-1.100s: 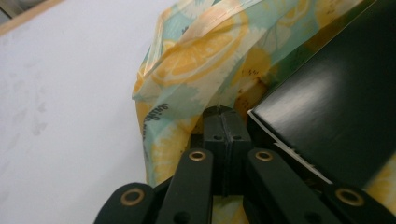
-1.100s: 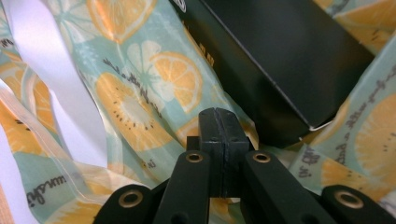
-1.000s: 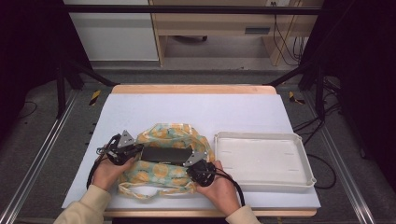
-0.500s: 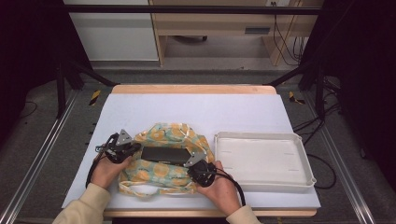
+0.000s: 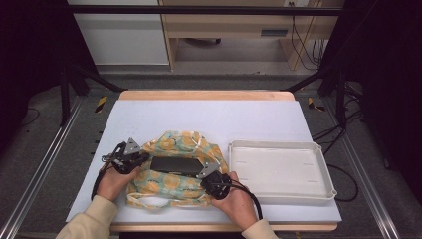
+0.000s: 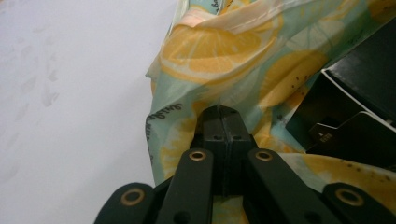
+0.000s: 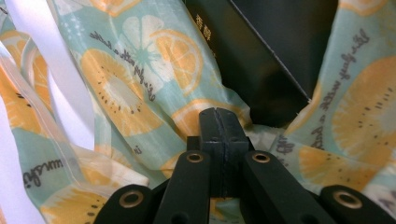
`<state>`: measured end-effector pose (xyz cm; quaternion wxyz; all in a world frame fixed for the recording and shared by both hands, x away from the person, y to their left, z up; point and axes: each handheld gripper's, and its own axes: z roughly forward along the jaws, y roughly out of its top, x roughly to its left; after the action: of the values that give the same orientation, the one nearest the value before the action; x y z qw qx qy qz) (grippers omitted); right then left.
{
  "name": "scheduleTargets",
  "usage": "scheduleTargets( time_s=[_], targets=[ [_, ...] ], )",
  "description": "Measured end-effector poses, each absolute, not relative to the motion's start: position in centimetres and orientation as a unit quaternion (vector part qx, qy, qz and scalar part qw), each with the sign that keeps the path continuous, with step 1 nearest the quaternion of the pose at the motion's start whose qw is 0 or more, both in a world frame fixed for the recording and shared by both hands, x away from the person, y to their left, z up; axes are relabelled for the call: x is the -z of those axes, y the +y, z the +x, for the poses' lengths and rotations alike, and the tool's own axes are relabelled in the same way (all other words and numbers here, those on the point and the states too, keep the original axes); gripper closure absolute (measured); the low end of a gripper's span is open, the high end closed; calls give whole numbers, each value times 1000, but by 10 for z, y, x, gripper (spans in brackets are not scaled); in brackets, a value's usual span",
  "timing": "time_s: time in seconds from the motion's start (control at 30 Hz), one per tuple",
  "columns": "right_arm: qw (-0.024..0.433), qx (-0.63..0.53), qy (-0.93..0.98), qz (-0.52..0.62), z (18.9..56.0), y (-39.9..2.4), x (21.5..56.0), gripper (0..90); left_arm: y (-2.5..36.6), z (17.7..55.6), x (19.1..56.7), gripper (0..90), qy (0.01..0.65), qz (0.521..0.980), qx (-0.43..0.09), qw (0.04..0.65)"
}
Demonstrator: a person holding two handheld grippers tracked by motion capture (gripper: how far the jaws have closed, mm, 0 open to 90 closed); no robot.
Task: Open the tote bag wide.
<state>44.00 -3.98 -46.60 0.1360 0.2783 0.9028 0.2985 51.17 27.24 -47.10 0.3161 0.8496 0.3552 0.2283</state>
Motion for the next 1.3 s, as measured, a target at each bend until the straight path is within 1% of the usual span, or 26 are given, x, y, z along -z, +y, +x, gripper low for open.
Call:
scheduleTargets(
  time_s=[0.37,0.5,0.67,0.7,0.73,0.77,0.93,0.97,1.03,1.07,1.1,1.2,1.3],
  targets=[
    [139,-286,909,271,439,-41,466,900,275,509,471,900,357,851,-221,316],
    [140,-291,908,267,438,-43,464,900,278,501,465,900,352,847,-221,332],
    [151,-308,900,267,435,-47,458,900,281,477,446,900,344,832,-232,368],
    [154,-311,899,266,435,-48,455,900,281,477,446,900,344,832,-232,368],
    [157,-316,897,264,434,-49,453,900,279,468,438,900,335,828,-237,382],
    [157,-316,897,264,434,-49,453,900,279,468,438,900,335,828,-237,382],
    [170,-346,886,257,428,-56,434,900,268,437,428,900,306,824,-249,406],
    [170,-346,886,257,428,-56,434,900,268,437,428,900,306,824,-249,406],
    [178,-366,878,251,425,-60,419,900,266,429,427,900,298,825,-244,414],
    [178,-366,878,251,425,-60,419,900,266,429,427,900,298,825,-244,414],
    [194,-379,870,248,427,-61,408,900,264,426,429,900,291,827,-241,416],
    [218,-394,857,253,436,-58,400,900,257,428,437,900,281,838,-230,408],
    [224,-388,858,252,448,-48,398,900,251,428,443,899,275,847,-217,400]
  ],
)
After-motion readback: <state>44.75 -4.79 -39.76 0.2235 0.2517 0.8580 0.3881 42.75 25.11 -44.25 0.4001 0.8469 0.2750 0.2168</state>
